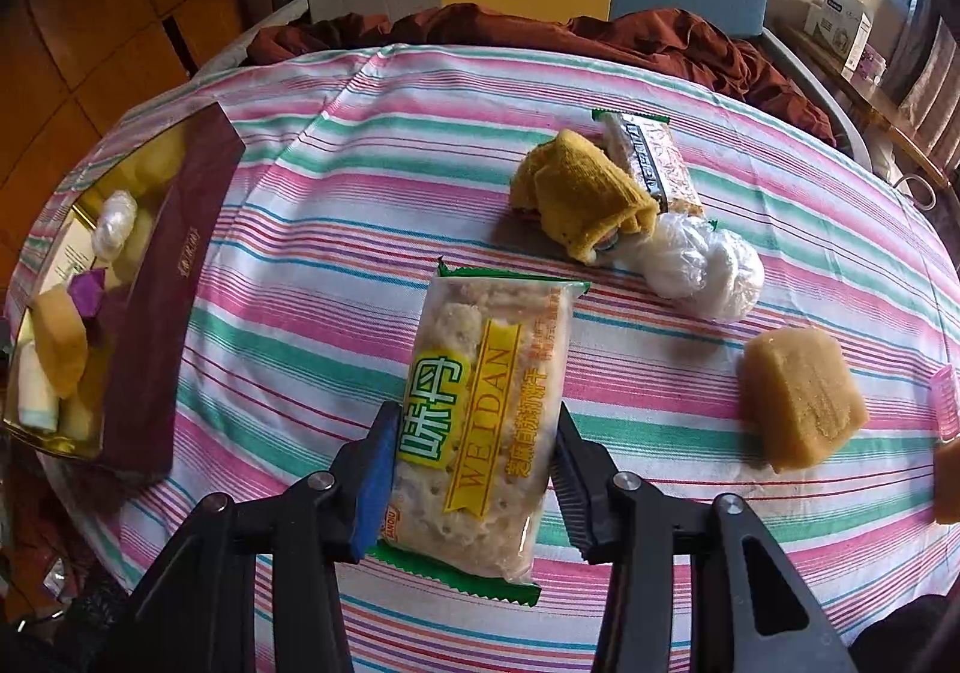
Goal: Organize objects
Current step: 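Carry the WEIDAN cracker packet into the gold box and open the right tool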
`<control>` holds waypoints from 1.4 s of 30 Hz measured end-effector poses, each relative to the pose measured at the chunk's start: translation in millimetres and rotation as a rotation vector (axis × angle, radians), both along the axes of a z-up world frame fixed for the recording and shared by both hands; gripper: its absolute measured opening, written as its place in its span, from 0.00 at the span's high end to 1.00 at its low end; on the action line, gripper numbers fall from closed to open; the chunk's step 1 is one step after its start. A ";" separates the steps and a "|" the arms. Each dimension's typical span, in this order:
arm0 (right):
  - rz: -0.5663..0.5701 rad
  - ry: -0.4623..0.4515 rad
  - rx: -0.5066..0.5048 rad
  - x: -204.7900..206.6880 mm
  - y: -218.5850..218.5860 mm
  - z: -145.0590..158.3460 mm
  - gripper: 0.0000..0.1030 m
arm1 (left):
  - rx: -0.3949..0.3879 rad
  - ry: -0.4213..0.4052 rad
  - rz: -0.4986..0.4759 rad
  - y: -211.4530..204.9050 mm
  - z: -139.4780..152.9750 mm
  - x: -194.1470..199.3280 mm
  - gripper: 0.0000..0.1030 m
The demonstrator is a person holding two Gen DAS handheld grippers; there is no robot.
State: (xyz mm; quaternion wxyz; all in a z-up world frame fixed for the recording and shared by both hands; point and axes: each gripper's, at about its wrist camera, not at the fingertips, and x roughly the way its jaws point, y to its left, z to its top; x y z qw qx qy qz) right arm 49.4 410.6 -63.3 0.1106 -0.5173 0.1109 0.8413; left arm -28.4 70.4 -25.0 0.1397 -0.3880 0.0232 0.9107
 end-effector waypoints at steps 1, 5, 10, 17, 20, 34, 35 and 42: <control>0.001 0.010 -0.009 -0.1 -2.4 2.7 0.54 | -0.004 0.007 -0.004 -0.7 1.4 1.7 0.25; 0.031 0.050 -0.028 -8.6 -22.8 14.4 0.54 | -0.008 0.019 -0.015 -2.5 4.0 8.1 0.25; 0.122 0.104 -0.034 -26.1 -62.5 39.4 0.54 | 0.002 0.019 -0.015 -6.7 3.5 13.7 0.25; 0.291 0.138 -0.039 -64.9 -130.2 59.8 0.54 | 0.019 0.009 -0.002 -15.3 -0.7 15.6 0.25; 0.354 0.120 -0.032 -84.8 -158.7 55.0 0.54 | 0.028 0.005 0.002 -19.7 -2.3 16.0 0.25; 0.422 -0.041 -0.006 -168.1 -219.0 0.3 0.54 | 0.074 -0.026 0.075 -52.8 -13.0 11.0 0.25; 0.424 -0.042 -0.019 -169.4 -220.6 -1.5 0.54 | 0.076 -0.028 0.079 -54.8 -13.8 11.0 0.25; 0.424 -0.004 -0.076 -162.8 -222.3 3.7 0.54 | 0.079 -0.038 0.094 -61.0 -17.5 8.8 0.25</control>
